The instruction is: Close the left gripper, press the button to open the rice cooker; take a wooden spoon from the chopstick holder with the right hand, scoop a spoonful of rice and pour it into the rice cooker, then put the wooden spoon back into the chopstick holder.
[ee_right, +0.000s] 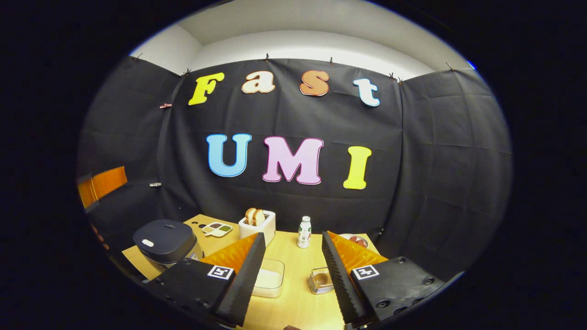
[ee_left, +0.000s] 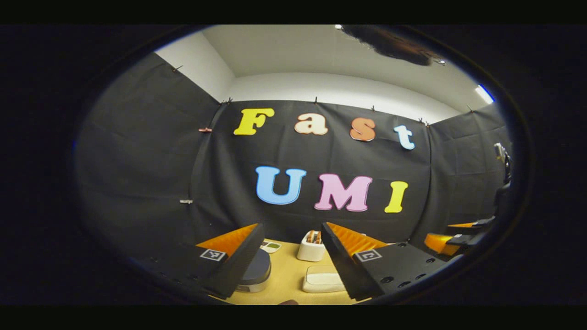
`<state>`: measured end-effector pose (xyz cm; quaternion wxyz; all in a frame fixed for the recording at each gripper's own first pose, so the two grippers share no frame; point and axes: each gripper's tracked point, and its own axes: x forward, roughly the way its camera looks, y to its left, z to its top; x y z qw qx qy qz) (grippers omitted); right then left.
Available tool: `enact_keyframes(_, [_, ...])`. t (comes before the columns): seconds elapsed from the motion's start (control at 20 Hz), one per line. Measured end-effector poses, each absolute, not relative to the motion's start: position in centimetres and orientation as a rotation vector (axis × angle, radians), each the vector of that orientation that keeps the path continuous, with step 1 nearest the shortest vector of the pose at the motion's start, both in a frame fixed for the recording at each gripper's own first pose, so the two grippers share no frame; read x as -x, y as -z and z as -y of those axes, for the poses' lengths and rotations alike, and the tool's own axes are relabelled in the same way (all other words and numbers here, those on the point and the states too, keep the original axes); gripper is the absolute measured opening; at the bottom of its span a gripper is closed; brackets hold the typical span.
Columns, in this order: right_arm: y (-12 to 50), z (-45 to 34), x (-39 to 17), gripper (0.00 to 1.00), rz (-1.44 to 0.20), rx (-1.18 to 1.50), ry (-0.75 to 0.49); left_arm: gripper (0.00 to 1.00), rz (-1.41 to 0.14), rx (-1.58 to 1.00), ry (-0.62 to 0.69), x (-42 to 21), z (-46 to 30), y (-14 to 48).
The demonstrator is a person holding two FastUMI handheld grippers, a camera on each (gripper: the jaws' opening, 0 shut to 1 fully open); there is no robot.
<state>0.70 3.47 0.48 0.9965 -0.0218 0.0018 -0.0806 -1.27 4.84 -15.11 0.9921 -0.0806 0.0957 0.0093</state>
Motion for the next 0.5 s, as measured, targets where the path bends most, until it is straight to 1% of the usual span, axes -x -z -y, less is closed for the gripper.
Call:
enact_keyframes(0.25, [-0.8,-4.3,-1.5,0.79,-0.003,0.024,0.146,0.87,-0.22,0.105,-0.011,1.3,-4.6,17.5])
enact_keyframes(0.5, [-0.4,-3.8,-2.7,0.78,-0.008,-0.013,0.158,0.86,-0.201,0.14,-0.023,1.0,-4.8,18.1])
